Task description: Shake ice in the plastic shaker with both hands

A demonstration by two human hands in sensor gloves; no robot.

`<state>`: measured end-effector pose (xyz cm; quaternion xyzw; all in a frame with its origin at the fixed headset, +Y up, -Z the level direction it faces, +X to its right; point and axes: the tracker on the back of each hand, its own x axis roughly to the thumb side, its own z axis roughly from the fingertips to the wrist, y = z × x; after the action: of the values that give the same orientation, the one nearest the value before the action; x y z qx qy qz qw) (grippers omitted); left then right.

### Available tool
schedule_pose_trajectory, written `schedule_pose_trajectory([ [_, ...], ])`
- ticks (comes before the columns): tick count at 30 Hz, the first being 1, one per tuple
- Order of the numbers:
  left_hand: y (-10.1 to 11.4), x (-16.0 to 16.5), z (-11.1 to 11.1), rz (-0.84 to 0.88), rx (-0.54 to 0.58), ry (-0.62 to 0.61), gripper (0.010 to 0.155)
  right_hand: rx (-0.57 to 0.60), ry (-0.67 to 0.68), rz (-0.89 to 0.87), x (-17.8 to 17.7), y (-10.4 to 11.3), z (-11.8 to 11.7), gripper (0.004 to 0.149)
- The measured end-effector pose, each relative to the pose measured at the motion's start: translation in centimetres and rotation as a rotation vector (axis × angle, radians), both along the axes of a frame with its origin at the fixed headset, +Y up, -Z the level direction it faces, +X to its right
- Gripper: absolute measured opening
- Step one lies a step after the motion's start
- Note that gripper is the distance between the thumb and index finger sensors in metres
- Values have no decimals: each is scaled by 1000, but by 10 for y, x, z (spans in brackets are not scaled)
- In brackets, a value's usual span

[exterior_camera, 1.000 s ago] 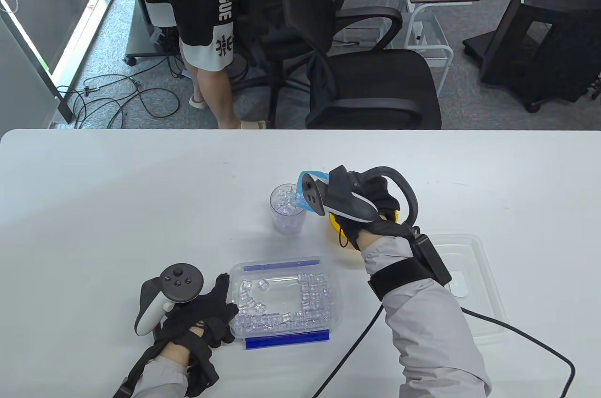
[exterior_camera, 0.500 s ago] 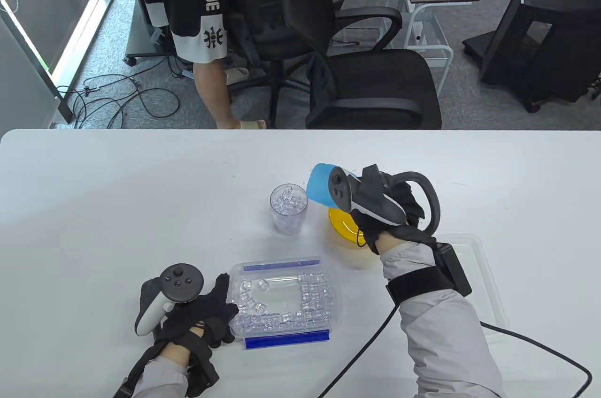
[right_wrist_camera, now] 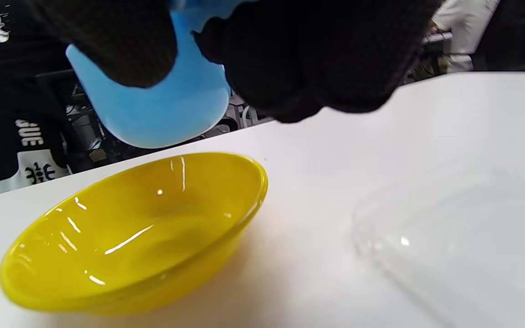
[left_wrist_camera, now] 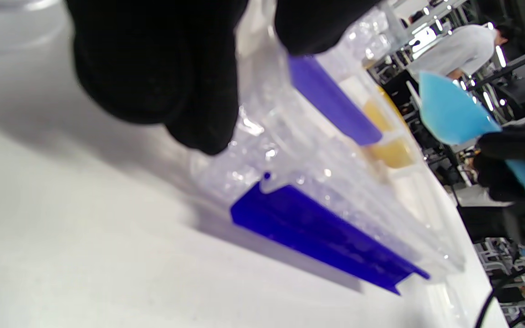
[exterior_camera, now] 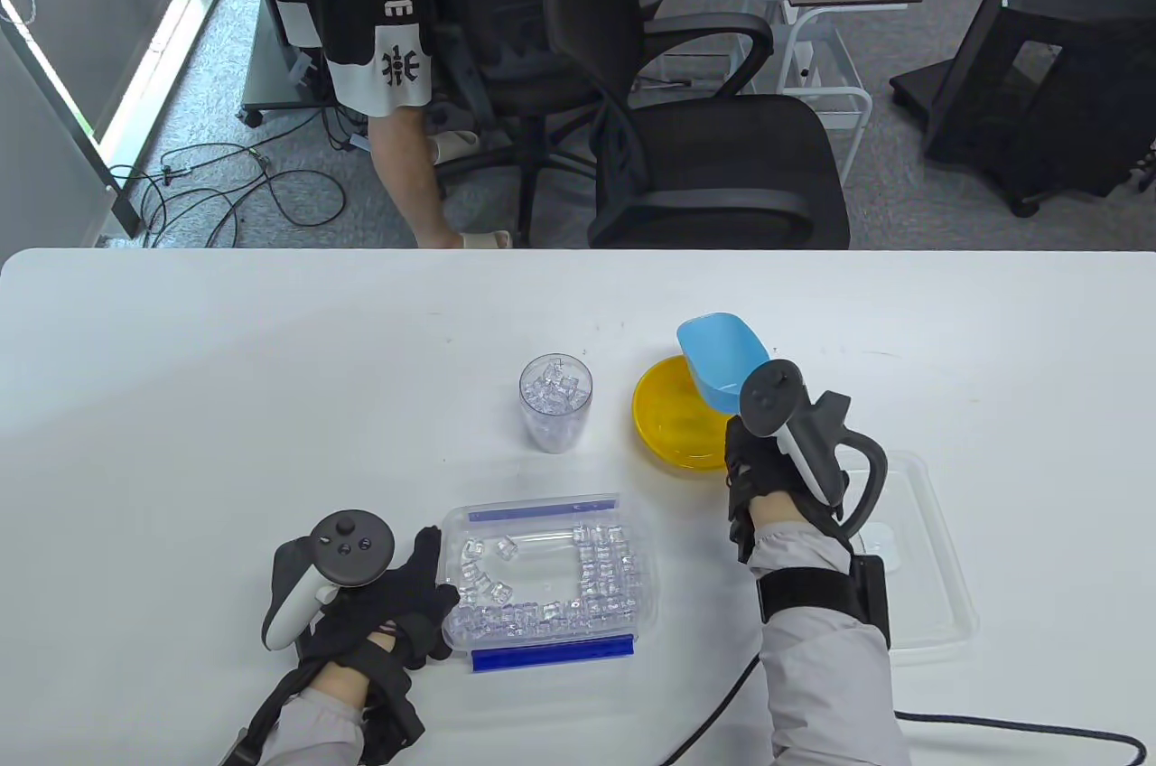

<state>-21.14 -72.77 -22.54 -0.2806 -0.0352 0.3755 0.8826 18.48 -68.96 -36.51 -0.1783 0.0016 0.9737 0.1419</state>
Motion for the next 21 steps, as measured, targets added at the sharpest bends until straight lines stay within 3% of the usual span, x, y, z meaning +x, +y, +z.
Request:
schedule_pose_trajectory([
  [5,0,1,0,-4,4,3,73,-42,2,9,-6,-25,5,58],
  [11,0,1,1,-8,7,5,73,-76,46,83,-20,-40,12,62],
  [21,7,7,3,-87,37,-17,72,-170,88,69,-21,-38,16,68],
])
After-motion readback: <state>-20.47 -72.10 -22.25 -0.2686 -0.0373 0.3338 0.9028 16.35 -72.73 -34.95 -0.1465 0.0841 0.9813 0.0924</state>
